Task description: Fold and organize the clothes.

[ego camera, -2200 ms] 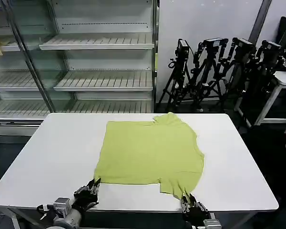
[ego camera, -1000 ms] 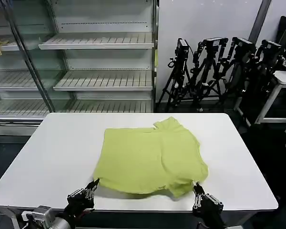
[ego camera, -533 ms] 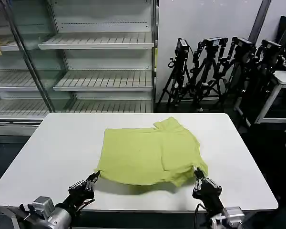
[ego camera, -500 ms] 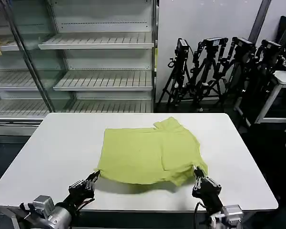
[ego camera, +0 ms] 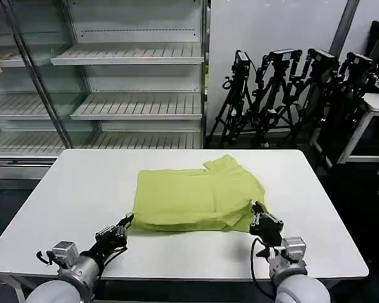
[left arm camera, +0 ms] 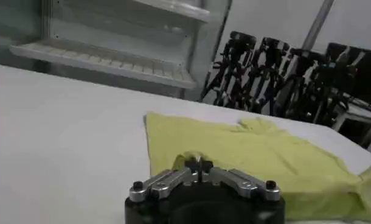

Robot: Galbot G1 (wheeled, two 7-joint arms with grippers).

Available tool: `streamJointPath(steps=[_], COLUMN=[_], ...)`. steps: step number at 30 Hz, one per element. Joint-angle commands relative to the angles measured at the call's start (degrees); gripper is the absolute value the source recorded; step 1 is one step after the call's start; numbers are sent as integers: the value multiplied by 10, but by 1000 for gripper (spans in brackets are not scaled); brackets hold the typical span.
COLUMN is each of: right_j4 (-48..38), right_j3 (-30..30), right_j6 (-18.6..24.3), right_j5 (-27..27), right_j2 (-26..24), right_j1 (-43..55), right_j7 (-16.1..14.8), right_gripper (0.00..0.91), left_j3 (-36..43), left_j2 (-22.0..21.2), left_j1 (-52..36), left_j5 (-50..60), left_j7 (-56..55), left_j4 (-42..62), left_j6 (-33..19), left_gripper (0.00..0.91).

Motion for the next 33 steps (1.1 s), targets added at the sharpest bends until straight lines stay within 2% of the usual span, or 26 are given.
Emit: streamJointPath(steps=[1, 13, 16, 17, 18, 21, 25, 33], right_j4=[-60, -119, -128, -131, -135, -138, -128, -69], right_j3=[-10, -30, -35, -37, -38, -39, -34, -14], right_j6=[-3, 10, 12, 13, 12, 1, 7, 45], right_j5=[5, -29, -38, -40, -43, -55, -62, -82], right_j2=[3, 28, 33, 35, 38, 42, 42, 17], right_j1=[47, 64, 69, 71, 73, 73, 62, 9], right_j7=[-2, -3, -3, -3, -1, -5, -17, -57], right_gripper=[0, 0, 0, 373, 907, 907, 907, 907], left_j3=[21, 48, 52, 54, 56, 56, 49, 31], left_j2=[-3, -10, -12, -12, -13, -16, -17, -14], left_j1=[-41, -77, -91, -95, -100, -104, -95, -58], left_j5=[16, 34, 35, 35, 35, 34, 29, 35], left_j7=[0, -1, -2, -2, -3, -2, 3, 2], left_j4=[42, 98, 116, 121, 125, 128, 117, 70], left_j6=[0, -1, -3, -3, -3, 2, 3, -14], left_gripper=[20, 20, 60, 343, 897, 907, 907, 907])
